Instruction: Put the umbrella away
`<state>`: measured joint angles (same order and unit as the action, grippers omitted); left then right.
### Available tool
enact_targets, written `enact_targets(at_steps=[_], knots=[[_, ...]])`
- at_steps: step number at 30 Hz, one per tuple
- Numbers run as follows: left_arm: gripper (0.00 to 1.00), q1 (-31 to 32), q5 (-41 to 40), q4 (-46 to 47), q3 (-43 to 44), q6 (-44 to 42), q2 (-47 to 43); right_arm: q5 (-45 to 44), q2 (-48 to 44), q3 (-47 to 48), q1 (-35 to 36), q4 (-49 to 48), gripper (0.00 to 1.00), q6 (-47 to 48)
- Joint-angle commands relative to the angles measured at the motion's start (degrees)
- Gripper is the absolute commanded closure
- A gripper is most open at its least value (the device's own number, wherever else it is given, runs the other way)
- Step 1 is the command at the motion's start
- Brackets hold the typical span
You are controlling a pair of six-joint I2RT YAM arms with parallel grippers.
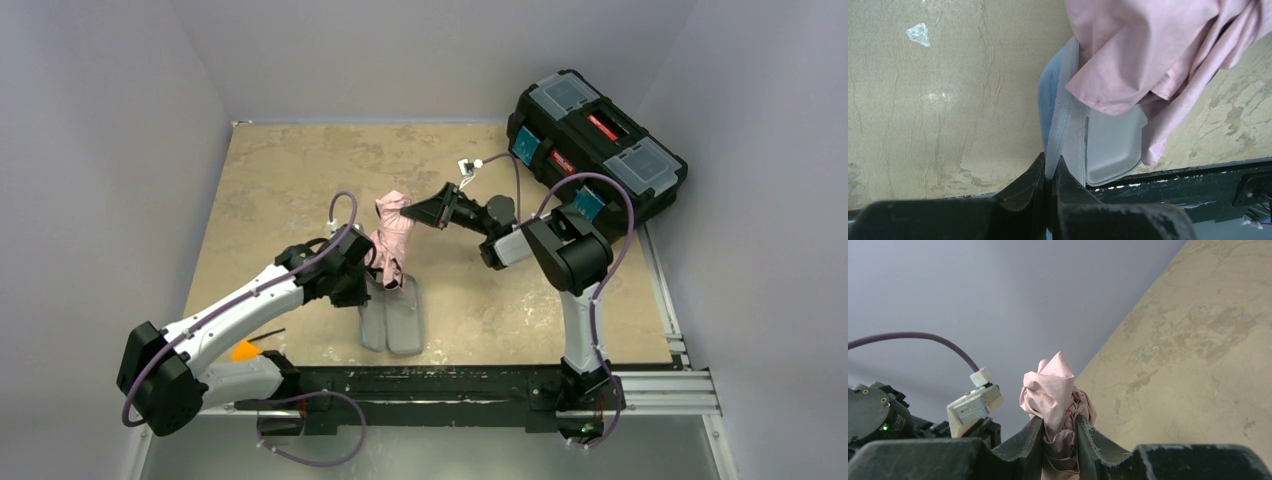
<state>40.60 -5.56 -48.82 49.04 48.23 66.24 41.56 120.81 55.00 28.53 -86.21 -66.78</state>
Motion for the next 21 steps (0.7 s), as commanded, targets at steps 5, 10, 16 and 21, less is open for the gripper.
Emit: enact_targets(at_steps=[5, 10, 16, 21], knots=[[1.00, -1.3, 1.7, 1.8, 0.8, -1.6, -0.3, 2.7, -0.2, -6.9, 0.1, -19.6, 1.00, 5.3], [1.00, -1.9, 2.2, 2.0, 1.0, -2.2, 0.3, 5.0, -2.3, -10.1, 0.1, -19.6, 1.00, 7.4], [1.00, -2.4, 0.8, 1.5, 1.2, -3.5, 1.1, 7.3, -4.6, -13.0, 0.3, -19.6, 1.00, 7.6], [1.00, -2.7, -1.3, 1.8, 1.1, -4.9, 3.1, 9.7, -5.5, -14.3, 1.8, -19.6, 1.00, 7.6]])
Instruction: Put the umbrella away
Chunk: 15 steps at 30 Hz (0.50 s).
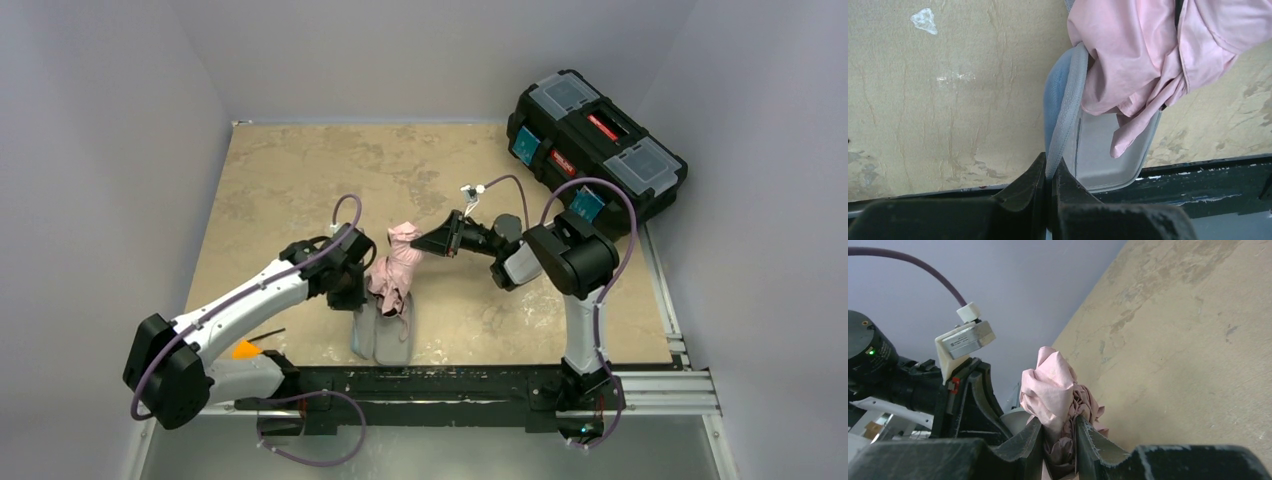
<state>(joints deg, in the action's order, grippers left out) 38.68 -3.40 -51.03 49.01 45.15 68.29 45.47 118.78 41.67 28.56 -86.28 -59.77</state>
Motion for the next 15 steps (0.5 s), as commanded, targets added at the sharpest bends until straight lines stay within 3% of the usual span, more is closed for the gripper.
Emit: enact_targets(at_steps=[1, 15], knots=[[1.00, -0.8, -3.9, 4.0, 1.2, -2.0, 1.6, 6.0, -3.8, -1.2, 1.9, -19.6, 1.00, 0.3], [1.00, -0.7, -7.6, 4.1, 0.6, -3.7, 4.2, 6.3, -8.3, -4.1, 2.1, -19.5, 1.00, -2.0]])
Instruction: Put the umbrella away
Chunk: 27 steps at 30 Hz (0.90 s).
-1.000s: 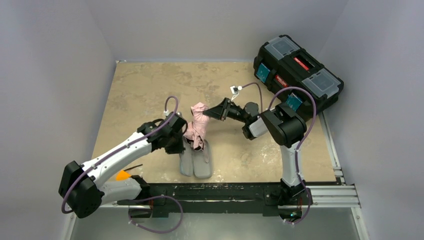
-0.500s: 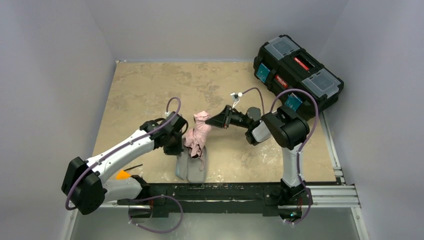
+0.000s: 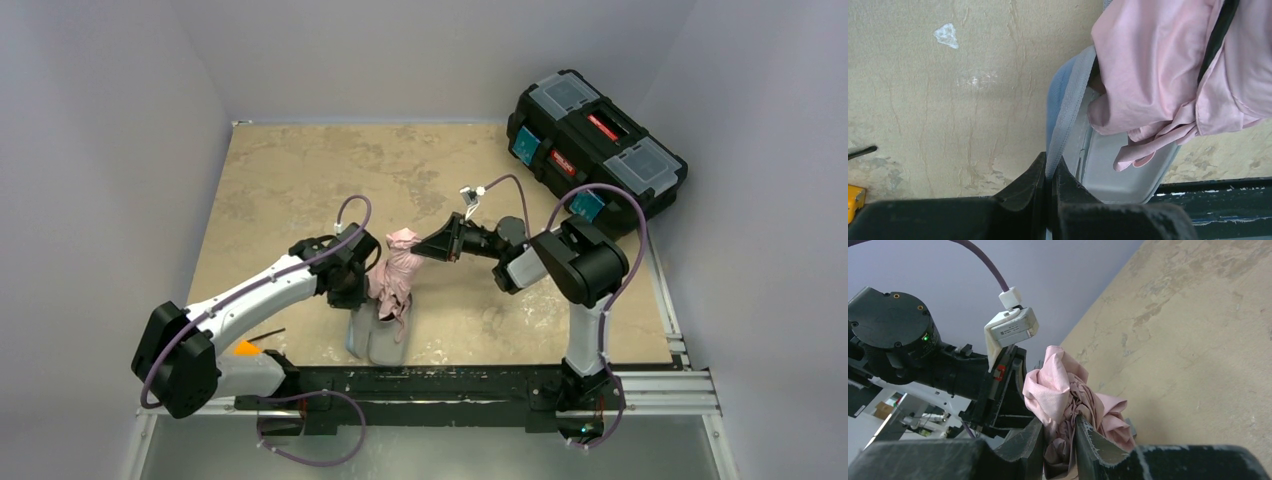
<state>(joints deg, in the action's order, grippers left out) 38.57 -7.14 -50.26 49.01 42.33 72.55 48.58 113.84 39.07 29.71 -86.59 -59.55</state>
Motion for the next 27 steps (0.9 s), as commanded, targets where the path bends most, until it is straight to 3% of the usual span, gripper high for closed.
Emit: enact_targets(at_steps=[1, 16, 27], knots=[[1.00, -0.7, -4.2, 3.2, 0.5, -0.9, 0.0, 3.2, -3.9, -1.5, 0.9, -19.2, 1.00, -2.4], [1.00, -0.7, -6.5, 3.2, -0.9, -1.0, 2.1, 3.0, -8.3, -3.3, 0.9, -19.3, 1.00, -3.4], [1.00, -0.6, -6.0, 2.6, 0.3, -0.9, 0.4, 4.8, -2.8, -4.2, 2.9, -19.2, 1.00, -2.8]])
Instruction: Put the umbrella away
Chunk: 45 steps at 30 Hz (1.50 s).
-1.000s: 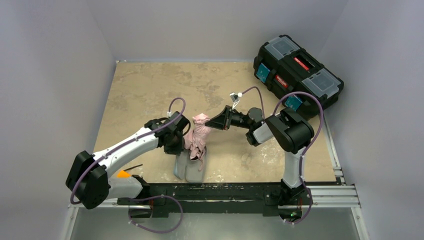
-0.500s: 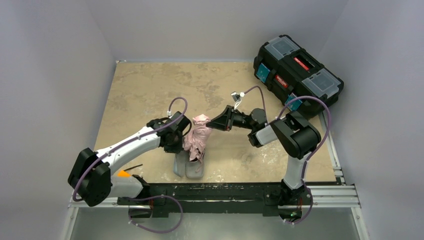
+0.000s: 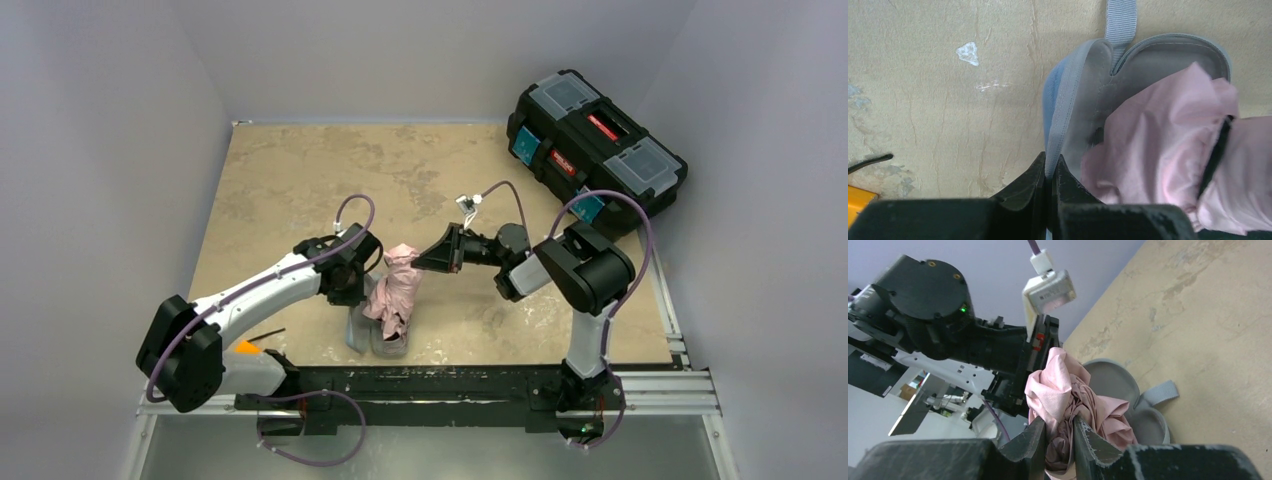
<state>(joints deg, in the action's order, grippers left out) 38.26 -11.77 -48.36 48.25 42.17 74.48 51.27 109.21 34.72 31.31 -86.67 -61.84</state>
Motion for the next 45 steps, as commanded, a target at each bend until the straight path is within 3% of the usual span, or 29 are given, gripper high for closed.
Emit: enact_targets(at_steps=[1, 10, 16, 22, 28, 31, 37, 45], knots=[[1.00, -0.4, -1.2, 0.7, 1.1, -0.7, -2.0, 2.4, 2.5, 0.3, 1.6, -19.1, 1.00, -0.9], [1.00, 0.0, -1.4, 1.1, 1.3, -0.3, -4.1, 5.6, 7.5, 2.2, 2.3, -18.4, 1.00, -9.0], [1.00, 1.5, -2.6, 1.3, 1.3, 0.3, -4.2, 7.8, 9.2, 3.3, 3.8, -14.3, 1.00, -8.7], [1.00, 3.7, -3.2, 1.5, 1.8, -0.4, -4.9, 7.8, 8.3, 6.1, 5.5, 3.3, 1.00, 3.0], [1.00, 5.3, -4.0, 1.1, 1.4, -0.5, -5.9, 3.7, 5.8, 11.7, 5.8, 33.4, 1.00, 22.8], [1.00, 5.7, -4.0, 1.2, 0.9, -0.4, -6.4, 1.5, 6.5, 12.7, 6.1, 38.0, 0.99, 26.3], [1.00, 6.5, -4.4, 1.4, 0.6, 0.2, -6.4, -1.1, 6.7, 12.3, 6.2, 40.7, 0.85, 27.0], [1.00, 7.3, -4.6, 1.2, 1.8, 0.7, -5.2, -3.8, 2.8, 12.4, 6.5, 46.9, 0.30, 28.6]])
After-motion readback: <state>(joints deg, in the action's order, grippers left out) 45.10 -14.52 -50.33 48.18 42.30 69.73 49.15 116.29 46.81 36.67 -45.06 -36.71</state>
